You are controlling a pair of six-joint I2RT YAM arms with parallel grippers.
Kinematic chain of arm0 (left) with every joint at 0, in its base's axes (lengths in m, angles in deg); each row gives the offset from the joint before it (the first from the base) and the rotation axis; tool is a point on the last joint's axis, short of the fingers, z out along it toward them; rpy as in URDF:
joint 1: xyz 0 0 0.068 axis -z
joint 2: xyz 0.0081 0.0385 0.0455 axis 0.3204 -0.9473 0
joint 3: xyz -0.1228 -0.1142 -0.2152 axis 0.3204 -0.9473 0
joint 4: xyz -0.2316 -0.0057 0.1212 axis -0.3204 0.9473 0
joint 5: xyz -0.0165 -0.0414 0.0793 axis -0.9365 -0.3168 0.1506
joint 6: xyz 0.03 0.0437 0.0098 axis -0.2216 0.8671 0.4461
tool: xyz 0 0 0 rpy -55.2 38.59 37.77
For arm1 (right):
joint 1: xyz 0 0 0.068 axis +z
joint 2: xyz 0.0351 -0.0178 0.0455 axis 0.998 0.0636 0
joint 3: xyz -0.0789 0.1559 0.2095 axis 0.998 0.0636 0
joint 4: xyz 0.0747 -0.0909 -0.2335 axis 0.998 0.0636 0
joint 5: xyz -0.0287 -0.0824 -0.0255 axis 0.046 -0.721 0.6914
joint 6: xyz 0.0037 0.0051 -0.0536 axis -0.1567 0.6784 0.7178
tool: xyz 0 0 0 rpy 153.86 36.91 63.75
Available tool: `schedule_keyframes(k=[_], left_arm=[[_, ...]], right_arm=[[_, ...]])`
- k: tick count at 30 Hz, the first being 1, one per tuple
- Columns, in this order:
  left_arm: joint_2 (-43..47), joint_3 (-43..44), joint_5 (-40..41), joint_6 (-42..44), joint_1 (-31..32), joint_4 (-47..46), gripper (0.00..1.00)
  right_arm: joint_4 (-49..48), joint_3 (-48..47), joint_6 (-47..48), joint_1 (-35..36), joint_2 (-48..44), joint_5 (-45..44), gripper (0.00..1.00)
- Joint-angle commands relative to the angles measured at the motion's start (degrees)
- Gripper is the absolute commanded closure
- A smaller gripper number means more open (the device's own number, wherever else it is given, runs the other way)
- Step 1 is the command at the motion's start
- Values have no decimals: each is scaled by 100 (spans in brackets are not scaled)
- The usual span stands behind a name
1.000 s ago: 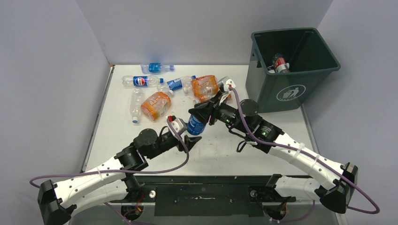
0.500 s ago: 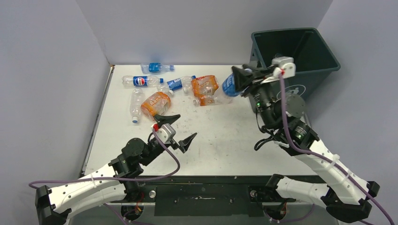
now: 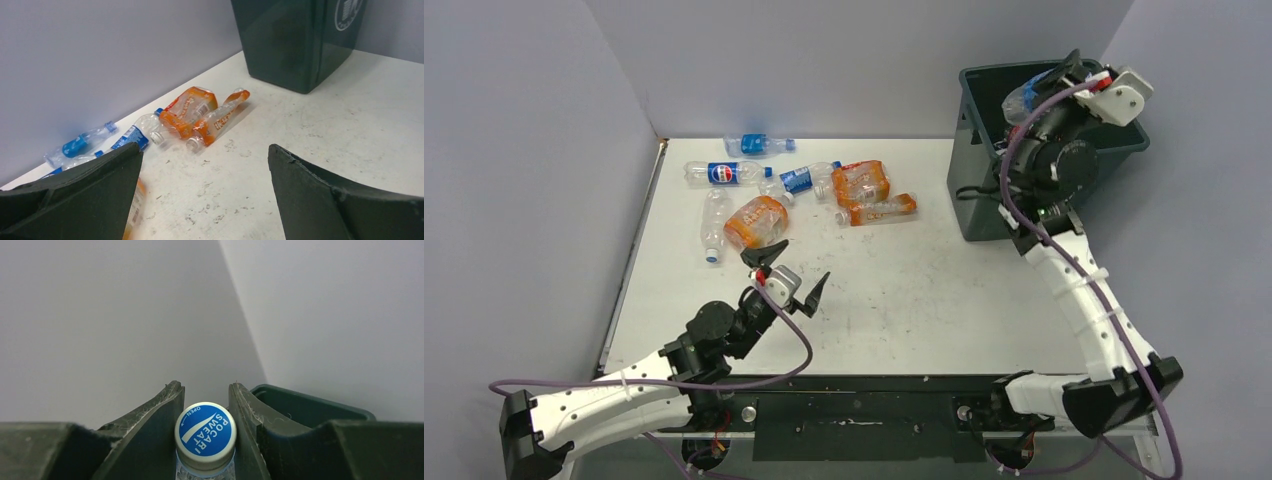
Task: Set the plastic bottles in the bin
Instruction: Place the plastic bottle in the trash bin.
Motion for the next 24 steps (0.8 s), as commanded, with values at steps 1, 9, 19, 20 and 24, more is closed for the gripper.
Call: schedule_keyframes(k=[1,9,19,20,24], left_arm=[[-101,109,1158,193,34,-499,4],[-482,137,3440,818,-33,-1424,4],[-812,242,3367,588,-400,-1227,4],[-821,262,3316,544,-427,-1166,4],[-752,248,2915,513,-432,-933,4]], right_arm=[[-485,-582,-455,-909,667,-512,95],[592,-937,-1789,-1916,1575,-346,81],[1016,-1956,-1907,-654,1530,1119,10],[1054,-1891,-1890,-414,1457,1388,10],[1246,-888,-2469,21,1001,2946,10]])
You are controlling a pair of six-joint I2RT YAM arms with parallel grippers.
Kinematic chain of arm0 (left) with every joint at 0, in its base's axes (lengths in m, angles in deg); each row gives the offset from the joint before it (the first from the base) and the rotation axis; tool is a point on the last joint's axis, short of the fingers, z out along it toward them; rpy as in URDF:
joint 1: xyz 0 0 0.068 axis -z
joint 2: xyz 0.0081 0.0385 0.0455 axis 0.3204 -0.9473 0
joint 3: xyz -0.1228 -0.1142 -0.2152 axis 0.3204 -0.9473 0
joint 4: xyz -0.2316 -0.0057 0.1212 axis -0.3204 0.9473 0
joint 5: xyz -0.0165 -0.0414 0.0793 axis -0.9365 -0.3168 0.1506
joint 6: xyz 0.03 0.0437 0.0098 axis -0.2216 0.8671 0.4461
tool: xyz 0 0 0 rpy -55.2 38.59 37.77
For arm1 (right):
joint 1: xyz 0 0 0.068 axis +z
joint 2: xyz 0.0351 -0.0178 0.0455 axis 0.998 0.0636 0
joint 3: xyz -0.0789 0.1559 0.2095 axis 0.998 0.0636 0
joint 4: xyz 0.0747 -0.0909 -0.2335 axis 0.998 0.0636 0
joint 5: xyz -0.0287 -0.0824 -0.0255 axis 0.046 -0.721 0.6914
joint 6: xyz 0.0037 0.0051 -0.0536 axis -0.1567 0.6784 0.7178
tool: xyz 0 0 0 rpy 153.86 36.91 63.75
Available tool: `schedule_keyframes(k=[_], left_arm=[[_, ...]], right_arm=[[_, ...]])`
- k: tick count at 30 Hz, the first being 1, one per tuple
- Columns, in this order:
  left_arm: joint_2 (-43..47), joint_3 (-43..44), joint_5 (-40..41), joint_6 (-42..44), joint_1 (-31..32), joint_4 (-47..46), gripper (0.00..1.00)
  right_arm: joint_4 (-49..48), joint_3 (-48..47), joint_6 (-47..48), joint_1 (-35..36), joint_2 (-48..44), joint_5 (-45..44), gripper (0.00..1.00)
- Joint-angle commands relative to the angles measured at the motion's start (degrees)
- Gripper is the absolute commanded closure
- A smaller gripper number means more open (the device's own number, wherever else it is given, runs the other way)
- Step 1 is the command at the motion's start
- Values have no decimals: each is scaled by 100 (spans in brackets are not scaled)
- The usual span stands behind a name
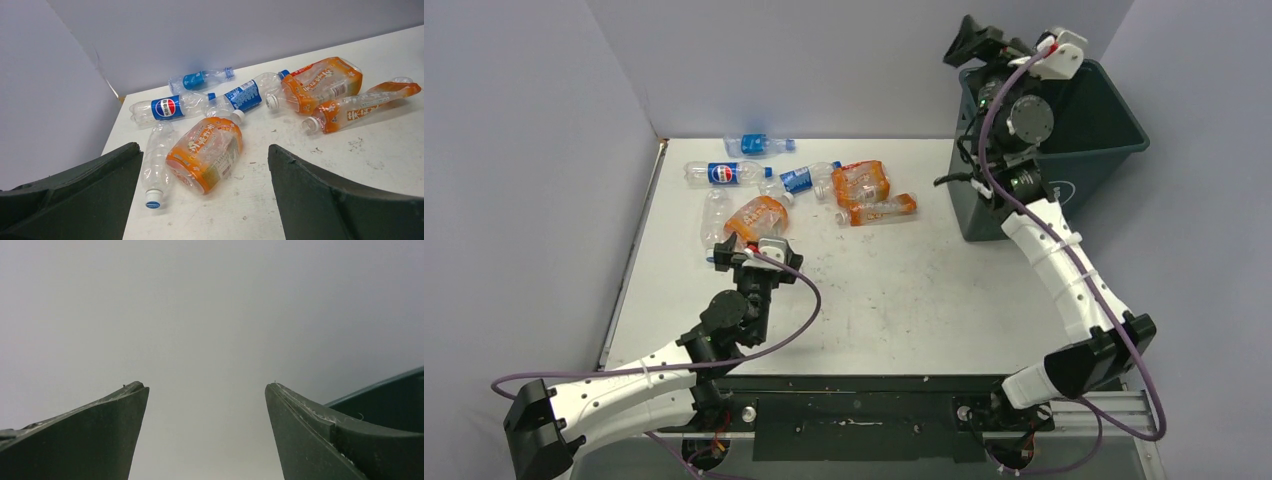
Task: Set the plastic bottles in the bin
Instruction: Place the plastic bottle in the trash bin, then pick up the plastic bottle at the center of the board.
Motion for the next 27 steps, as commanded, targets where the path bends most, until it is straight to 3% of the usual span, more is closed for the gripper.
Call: schedule_keyframes(k=[1,5,11,19,27], left_arm=[[118,233,-396,-129,-17,75,4],[131,202,-513,-95,6,104,4],[38,268,-683,-158,24,235,4],[-7,386,-1039,-322,99,591,4],[-49,407,-1158,-334,211,687,4]], right_arm=[[8,936,-545,332,-635,1915,10],[221,1961,-905,596,-646,2649,9],[-63,3146,-879,814,-531,2624,9],[-135,3285,-26,884,606,2859,10],[-598,2955,-309,312,1752,3264,6]])
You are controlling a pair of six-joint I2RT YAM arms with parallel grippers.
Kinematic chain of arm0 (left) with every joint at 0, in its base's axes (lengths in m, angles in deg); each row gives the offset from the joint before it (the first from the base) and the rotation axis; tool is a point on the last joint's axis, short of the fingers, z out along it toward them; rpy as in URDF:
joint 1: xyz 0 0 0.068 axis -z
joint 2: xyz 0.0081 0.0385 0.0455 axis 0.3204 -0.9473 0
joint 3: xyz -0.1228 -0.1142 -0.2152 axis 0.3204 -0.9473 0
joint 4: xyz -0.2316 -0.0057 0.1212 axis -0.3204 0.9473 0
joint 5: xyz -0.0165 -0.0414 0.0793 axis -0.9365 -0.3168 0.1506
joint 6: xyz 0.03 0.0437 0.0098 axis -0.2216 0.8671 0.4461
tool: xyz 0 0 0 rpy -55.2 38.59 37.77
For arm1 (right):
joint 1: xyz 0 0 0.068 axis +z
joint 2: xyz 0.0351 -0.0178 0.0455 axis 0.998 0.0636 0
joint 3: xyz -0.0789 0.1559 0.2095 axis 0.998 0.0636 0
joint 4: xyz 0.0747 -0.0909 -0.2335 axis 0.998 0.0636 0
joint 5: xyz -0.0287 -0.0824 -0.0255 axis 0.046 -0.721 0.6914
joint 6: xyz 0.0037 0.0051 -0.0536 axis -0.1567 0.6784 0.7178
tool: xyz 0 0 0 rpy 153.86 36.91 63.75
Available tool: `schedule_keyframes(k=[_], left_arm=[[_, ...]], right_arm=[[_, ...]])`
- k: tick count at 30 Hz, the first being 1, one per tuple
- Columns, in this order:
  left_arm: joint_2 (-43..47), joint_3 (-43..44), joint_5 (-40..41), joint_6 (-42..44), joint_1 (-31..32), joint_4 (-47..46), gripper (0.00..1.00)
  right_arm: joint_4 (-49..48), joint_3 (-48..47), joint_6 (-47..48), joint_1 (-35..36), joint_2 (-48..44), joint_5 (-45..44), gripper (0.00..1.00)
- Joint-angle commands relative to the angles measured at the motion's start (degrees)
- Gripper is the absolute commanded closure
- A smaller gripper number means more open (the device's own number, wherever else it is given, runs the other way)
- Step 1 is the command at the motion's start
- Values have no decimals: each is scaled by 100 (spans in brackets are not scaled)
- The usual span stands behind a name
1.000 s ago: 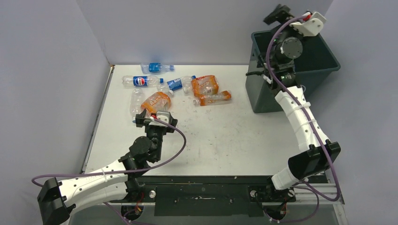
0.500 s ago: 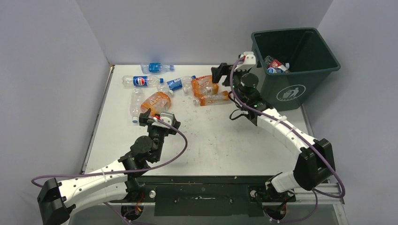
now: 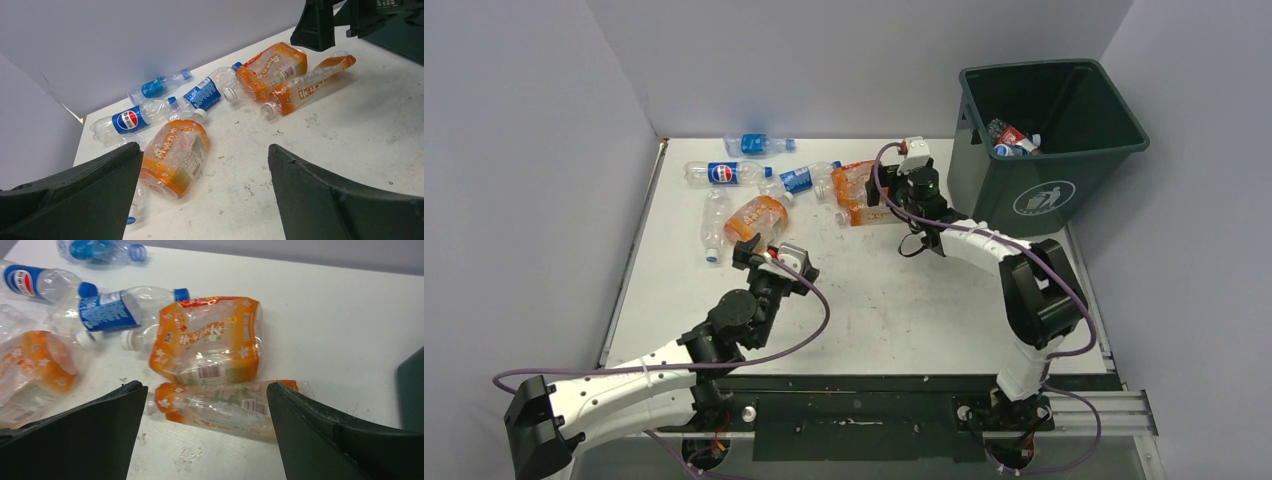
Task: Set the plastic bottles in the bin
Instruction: Pick up the plastic bottle at the center of the board.
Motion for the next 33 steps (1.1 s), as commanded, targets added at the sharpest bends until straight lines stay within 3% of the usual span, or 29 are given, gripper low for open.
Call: schedule_keyframes(k=[1,8,18,26,33], left_arm=[[-16,297,-154,-77,69,3,4],[45,307,-284,-101,96,69,4],[133,350,-422,-170,142,162,4],[130,422,-521,-225,202,284,4],[129,440,-552,-252,242,333,4]], right_arm=[[-530,-392,-171,-394,445,415,6],[-717,-453,-755,-671,1056,1050,5],[-1559,839,-2519,-469,769,1260,4],[-1322,1507,-2740,81,-97,972,5],[-454,1337,-1937,232,-717,-28,8]])
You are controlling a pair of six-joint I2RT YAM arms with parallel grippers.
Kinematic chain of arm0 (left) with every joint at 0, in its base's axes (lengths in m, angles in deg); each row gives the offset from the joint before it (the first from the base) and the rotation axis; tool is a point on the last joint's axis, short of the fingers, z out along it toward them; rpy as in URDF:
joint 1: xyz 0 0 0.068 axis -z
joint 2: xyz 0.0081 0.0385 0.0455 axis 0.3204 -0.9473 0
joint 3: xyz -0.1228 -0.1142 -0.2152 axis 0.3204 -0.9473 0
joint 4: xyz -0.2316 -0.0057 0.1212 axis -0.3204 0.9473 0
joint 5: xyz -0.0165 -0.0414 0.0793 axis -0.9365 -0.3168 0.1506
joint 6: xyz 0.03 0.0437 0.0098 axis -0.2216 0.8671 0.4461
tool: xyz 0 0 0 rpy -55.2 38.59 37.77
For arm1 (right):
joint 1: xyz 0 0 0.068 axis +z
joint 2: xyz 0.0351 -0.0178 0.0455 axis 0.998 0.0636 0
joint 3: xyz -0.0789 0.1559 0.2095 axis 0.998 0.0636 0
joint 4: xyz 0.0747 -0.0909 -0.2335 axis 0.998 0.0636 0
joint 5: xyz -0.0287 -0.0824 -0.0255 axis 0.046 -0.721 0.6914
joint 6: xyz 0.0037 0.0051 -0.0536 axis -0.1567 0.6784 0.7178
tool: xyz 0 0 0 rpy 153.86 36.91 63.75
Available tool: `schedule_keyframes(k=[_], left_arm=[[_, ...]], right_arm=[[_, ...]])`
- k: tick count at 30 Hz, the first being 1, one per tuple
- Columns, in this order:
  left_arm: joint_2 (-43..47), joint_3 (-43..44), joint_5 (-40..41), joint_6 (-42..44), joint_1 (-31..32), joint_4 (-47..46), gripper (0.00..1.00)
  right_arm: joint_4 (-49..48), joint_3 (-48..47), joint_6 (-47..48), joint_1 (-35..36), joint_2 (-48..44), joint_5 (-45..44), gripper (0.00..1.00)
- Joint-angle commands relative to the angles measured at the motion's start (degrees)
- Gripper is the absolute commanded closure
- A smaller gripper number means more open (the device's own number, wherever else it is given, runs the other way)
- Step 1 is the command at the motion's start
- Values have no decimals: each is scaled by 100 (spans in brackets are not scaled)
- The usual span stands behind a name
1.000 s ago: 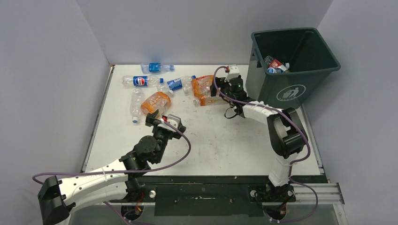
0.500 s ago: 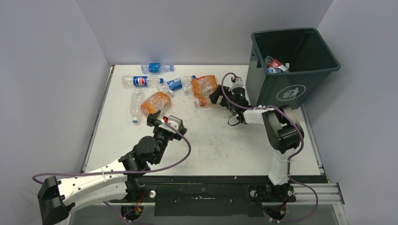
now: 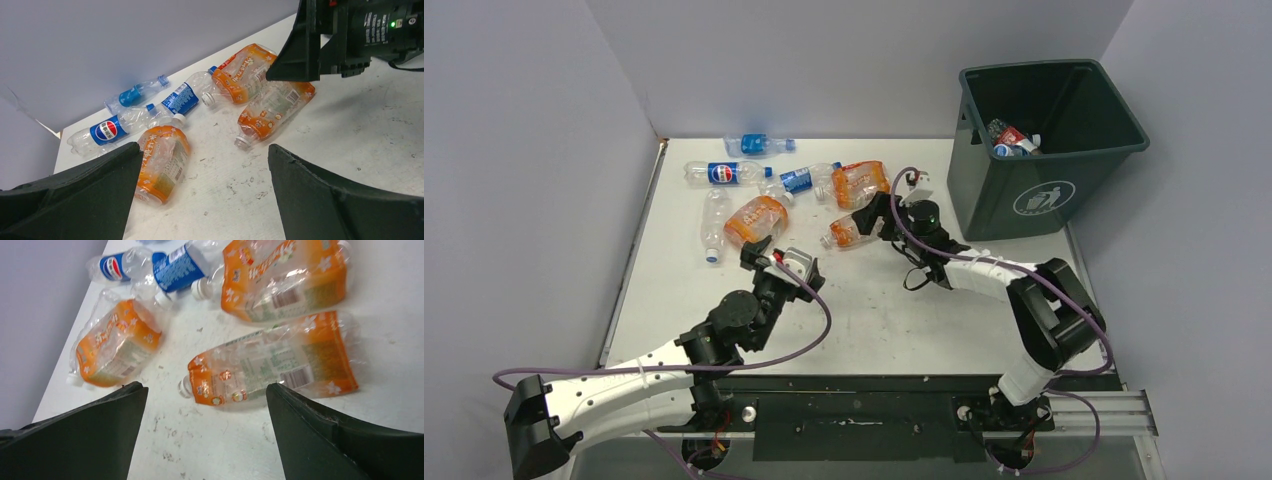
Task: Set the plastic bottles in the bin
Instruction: Pick up the plastic bottle at the center of the board.
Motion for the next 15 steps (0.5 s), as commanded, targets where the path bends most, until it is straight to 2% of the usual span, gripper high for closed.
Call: schedule_keyframes(k=[1,5,9,12,15], left_arm=[[65,311,-84,-93,55,-49,4],[57,302,-64,-65,70,-50,4],[9,284,-32,11,105,-55,4],[-28,291,-35,35,123,-51,4],[-67,284,-54,58,132,-52,4]], right_arm=[[413,-334,483,-141,-236,-888,8],[231,-642,656,-600,184,-782,8],[-632,-872,549,-1130,832,265,7],[-785,-1320,426,-1290,1380,1078,7],[-853,-1528,242,-1303,1759,1407,5]])
